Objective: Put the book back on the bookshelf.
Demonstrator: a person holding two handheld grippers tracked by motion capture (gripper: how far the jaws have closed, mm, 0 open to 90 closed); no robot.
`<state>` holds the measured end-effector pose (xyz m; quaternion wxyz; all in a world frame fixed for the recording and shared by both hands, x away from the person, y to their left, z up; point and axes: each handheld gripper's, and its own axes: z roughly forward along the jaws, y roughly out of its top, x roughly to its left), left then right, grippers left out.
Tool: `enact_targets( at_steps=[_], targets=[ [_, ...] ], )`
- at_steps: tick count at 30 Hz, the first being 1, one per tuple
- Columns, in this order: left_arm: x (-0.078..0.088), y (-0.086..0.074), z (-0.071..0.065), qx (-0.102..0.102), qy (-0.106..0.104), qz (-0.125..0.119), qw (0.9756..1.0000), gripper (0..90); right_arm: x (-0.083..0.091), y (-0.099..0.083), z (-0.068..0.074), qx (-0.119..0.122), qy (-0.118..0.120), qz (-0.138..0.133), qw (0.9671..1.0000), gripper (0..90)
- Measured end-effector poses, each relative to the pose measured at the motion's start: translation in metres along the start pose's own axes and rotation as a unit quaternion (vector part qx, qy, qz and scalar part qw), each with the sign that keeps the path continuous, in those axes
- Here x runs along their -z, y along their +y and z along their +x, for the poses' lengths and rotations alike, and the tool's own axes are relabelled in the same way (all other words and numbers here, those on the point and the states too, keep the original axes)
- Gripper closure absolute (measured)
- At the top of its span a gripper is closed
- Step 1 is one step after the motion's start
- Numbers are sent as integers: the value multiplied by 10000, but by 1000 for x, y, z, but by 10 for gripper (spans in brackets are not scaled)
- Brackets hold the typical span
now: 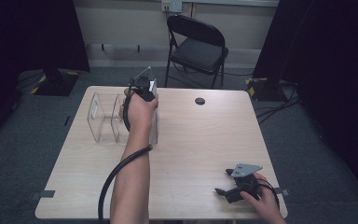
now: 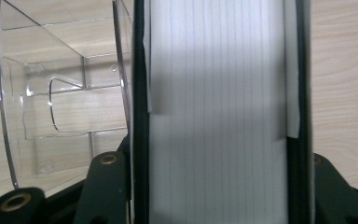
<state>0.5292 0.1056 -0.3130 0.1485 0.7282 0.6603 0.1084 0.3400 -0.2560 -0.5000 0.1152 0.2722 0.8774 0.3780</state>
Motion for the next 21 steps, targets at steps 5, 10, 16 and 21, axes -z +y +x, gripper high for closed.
enact_targets(
  at_steps=[5, 10, 16, 21],
  targets=[
    [5, -2, 3, 43, -23, -85, 10000, 464, 0, 0, 0, 5, 3, -1, 10000, 109],
    [10, -7, 6, 173, -270, -118, 9994, 406, 0, 0, 0, 18, 8, -17, 10000, 109],
    [15, -13, 8, 111, -382, -76, 9992, 396, 0, 0, 0, 9, 11, -9, 10000, 109],
    [18, -17, 10, 127, -521, -55, 9985, 381, 0, 0, 0, 7, 10, -10, 10000, 109]
  ],
)
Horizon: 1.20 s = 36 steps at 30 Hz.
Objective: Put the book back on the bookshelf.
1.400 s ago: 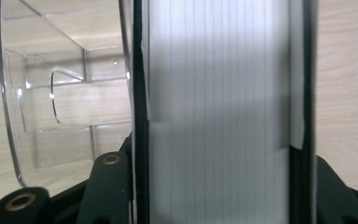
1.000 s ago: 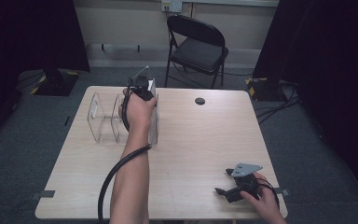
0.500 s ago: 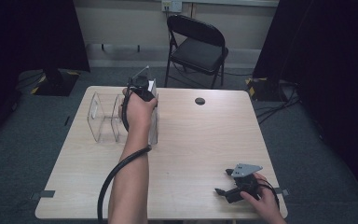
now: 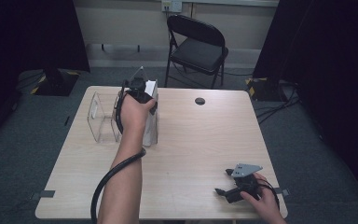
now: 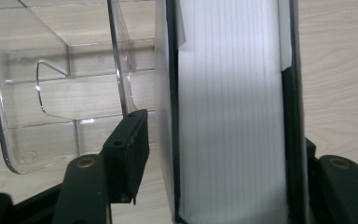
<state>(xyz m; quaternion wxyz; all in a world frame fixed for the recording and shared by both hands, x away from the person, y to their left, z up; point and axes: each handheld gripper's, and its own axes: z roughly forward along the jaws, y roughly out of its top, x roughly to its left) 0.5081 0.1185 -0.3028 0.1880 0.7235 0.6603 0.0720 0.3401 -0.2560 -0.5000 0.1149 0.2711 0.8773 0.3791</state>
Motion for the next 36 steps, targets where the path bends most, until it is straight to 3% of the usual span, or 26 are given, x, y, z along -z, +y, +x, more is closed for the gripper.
enact_targets(
  at_steps=[6, 12, 13, 19, 24, 28, 36],
  targets=[
    [4, -5, 2, -80, -44, -1, 10000, 374, 0, 0, 0, 3, 0, -1, 10000, 109],
    [6, -10, 0, -52, -229, 62, 9997, 358, 0, 0, 0, -9, -4, 3, 10000, 109],
    [7, -10, 1, -143, -257, 59, 9996, 356, 0, 0, 0, -7, -3, 2, 10000, 109],
    [11, -13, 0, -223, -287, 26, 9993, 354, 0, 0, 0, 0, -5, -1, 10000, 109],
    [12, -17, 1, -160, -423, 105, 9989, 341, 0, 0, 0, 5, -3, -1, 10000, 109],
    [15, -19, 4, -250, -349, 133, 9990, 340, 0, 0, 1, 3, -2, 1, 10000, 109],
    [23, -24, 4, -301, -455, 156, 9984, 340, 0, 0, 1, 12, -5, 0, 10000, 109]
  ],
)
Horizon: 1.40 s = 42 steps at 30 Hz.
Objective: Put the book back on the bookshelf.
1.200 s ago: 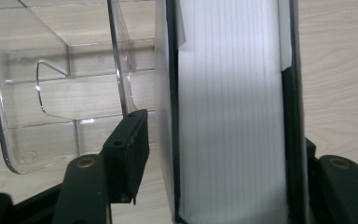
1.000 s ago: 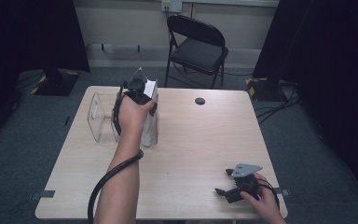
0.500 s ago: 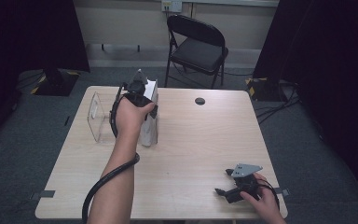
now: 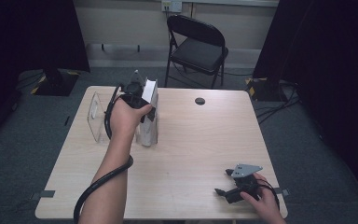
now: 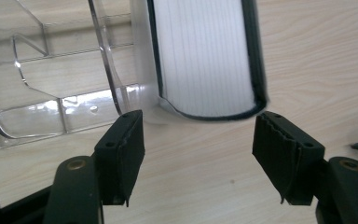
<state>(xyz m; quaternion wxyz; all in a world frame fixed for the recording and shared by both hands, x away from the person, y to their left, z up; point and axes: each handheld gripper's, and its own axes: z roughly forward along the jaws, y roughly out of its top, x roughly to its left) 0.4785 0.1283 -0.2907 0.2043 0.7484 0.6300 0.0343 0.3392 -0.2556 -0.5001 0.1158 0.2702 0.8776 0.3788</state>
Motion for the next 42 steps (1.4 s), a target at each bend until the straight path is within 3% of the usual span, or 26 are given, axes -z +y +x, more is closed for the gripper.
enact_targets(
  at_steps=[3, 5, 11, 16, 18, 20, 28, 31, 42],
  targets=[
    [1, -2, 1, -90, -12, 45, 9999, 341, 0, 0, 0, -3, 1, 2, 10000, 109],
    [1, -4, 1, -22, -33, 17, 10000, 341, 0, 0, 0, -8, 0, 2, 10000, 109],
    [-1, -11, 5, -202, -107, 55, 9997, 338, 0, 0, 0, -21, -9, -7, 10000, 109],
    [-5, -18, 6, -374, -223, -14, 9991, 320, 0, 0, 0, -22, -9, -7, 10000, 109],
    [-5, -20, 7, -348, -296, -51, 9989, 319, 0, 0, 0, -23, -9, -7, 10000, 109],
    [-6, -22, 7, -468, -266, -49, 9985, 313, 0, 0, 0, -35, -9, 0, 10000, 109],
    [-7, -28, 5, -519, -444, -157, 9975, 295, 0, 0, 0, -31, -10, -2, 10000, 109],
    [-9, -30, 5, -675, -458, -218, 9964, 285, 0, 0, 0, -24, -9, -7, 10000, 109],
    [-18, -41, 4, -880, -808, -387, 9921, 271, 0, 0, 0, -21, -9, -8, 10000, 109]
  ],
)
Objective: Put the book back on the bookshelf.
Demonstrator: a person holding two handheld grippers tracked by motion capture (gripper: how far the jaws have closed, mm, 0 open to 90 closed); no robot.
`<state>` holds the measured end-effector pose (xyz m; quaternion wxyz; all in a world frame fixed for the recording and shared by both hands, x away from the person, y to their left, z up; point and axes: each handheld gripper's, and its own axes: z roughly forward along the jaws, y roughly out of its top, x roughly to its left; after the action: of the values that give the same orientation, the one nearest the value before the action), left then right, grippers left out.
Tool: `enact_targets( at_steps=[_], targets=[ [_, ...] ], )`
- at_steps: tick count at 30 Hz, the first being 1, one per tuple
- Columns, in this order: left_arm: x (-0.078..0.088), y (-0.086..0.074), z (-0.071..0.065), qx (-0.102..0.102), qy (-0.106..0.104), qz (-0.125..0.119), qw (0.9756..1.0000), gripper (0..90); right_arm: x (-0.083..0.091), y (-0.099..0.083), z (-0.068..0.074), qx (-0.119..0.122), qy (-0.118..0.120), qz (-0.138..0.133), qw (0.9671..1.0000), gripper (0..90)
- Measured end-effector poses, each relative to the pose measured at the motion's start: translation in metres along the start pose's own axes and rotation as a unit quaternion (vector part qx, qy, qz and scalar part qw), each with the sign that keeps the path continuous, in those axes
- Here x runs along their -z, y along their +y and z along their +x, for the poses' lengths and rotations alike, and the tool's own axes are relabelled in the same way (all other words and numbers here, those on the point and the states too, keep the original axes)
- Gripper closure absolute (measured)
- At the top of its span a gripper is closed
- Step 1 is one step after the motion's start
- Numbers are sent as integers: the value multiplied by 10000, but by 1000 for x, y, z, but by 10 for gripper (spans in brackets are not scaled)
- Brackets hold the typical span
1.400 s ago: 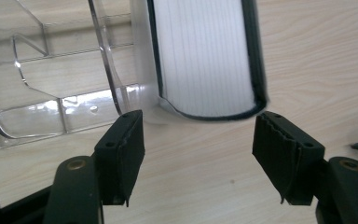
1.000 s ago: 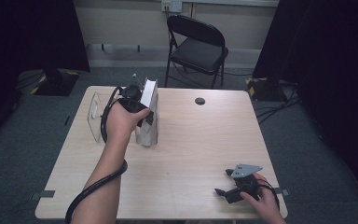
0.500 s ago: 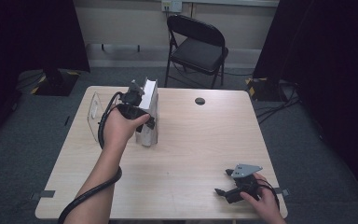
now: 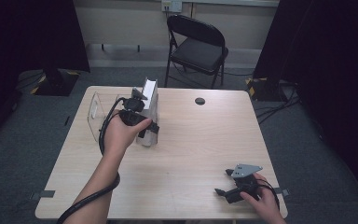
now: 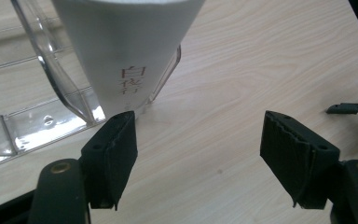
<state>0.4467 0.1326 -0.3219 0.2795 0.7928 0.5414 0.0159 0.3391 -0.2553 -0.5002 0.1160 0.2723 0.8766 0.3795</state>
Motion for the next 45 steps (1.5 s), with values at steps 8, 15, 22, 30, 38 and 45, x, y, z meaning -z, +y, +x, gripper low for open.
enact_targets(
  at_steps=[8, 15, 22, 30, 38, 45],
  targets=[
    [-6, -10, 4, -135, -128, -20, 9998, 267, 0, 0, 0, -11, -11, -2, 10000, 109],
    [-10, -17, 7, -184, -236, -92, 9995, 266, 0, 0, 0, 0, -12, -7, 10000, 109],
    [-16, -26, 11, -280, -285, -43, 9992, 266, 0, 0, 0, 5, -13, -10, 10000, 109],
    [-18, -35, 12, -353, -365, -68, 9987, 267, 0, 0, 0, 3, -14, -8, 10000, 109],
    [-23, -45, 19, -387, -378, -41, 9985, 272, 0, 0, 0, -2, -13, -6, 10000, 109],
    [-24, -51, 24, -351, -432, -72, 9984, 272, 0, 0, 0, 16, -3, 1, 10000, 109]
  ],
)
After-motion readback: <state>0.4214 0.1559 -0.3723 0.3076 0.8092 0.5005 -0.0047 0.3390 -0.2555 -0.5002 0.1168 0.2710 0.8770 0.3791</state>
